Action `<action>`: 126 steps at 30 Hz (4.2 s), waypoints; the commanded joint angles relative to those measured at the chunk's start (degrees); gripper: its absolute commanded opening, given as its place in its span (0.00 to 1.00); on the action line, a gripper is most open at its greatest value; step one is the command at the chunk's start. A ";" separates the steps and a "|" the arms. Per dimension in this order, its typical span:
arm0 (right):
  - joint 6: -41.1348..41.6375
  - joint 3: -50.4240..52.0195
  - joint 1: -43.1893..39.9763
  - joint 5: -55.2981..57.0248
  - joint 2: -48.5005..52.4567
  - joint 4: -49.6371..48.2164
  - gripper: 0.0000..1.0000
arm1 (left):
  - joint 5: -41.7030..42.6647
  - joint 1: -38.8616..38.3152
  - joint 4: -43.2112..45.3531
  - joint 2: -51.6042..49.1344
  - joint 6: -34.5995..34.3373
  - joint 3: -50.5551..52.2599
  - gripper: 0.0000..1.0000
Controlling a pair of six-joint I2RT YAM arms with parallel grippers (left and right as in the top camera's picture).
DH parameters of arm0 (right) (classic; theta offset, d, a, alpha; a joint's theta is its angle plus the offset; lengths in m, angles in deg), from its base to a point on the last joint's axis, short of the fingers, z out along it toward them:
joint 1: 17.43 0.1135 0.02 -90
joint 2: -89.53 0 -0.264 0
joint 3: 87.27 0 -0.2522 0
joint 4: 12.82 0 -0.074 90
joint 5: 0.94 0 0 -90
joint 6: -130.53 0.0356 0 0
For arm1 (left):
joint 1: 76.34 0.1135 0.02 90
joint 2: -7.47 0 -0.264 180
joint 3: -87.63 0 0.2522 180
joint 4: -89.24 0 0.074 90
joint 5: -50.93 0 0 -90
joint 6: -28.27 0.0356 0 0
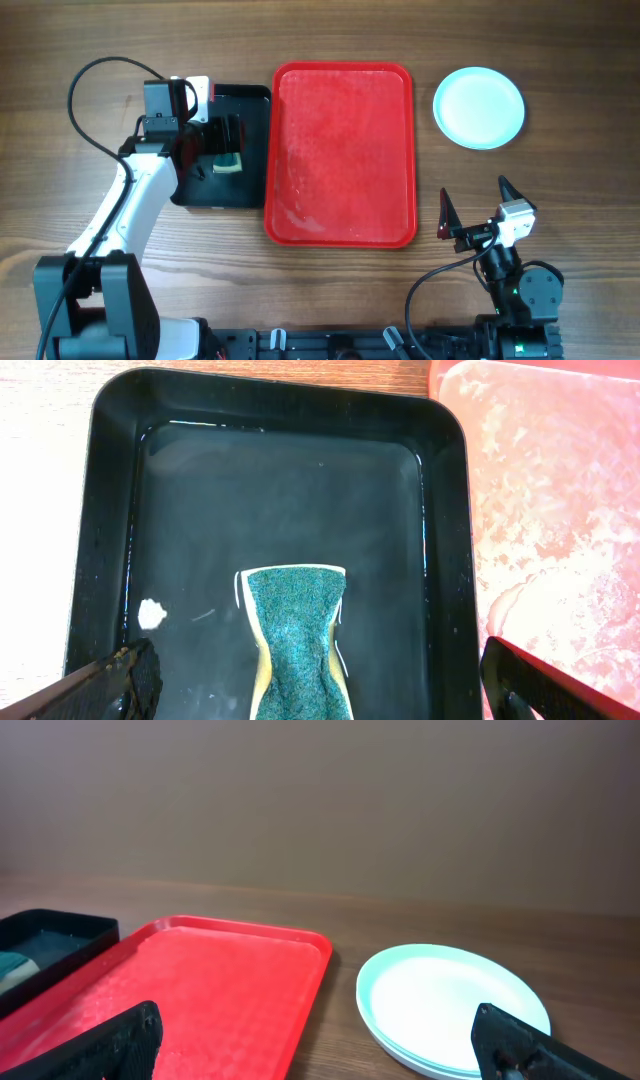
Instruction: Clean dirty plates on tray and stack at the side
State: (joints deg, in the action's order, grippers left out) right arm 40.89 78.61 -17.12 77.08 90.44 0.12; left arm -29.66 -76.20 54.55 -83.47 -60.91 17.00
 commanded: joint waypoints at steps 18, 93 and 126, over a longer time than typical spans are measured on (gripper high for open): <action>-0.20 0.07 -0.24 -0.90 -0.70 -0.17 1.00 | -0.09 0.00 0.13 0.24 0.24 -0.55 1.00; -0.22 0.07 -0.24 -0.90 -0.63 -0.17 1.00 | -2.47 -2.27 -35.63 90.71 0.22 6.19 1.00; -0.20 0.07 -0.24 -0.92 -0.63 -0.17 1.00 | -5.31 -2.23 37.42 90.73 -12.94 50.53 1.00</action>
State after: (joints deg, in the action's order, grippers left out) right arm 40.89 78.61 -17.12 77.08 90.31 0.12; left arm -33.42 -78.19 91.57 6.69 -70.03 64.80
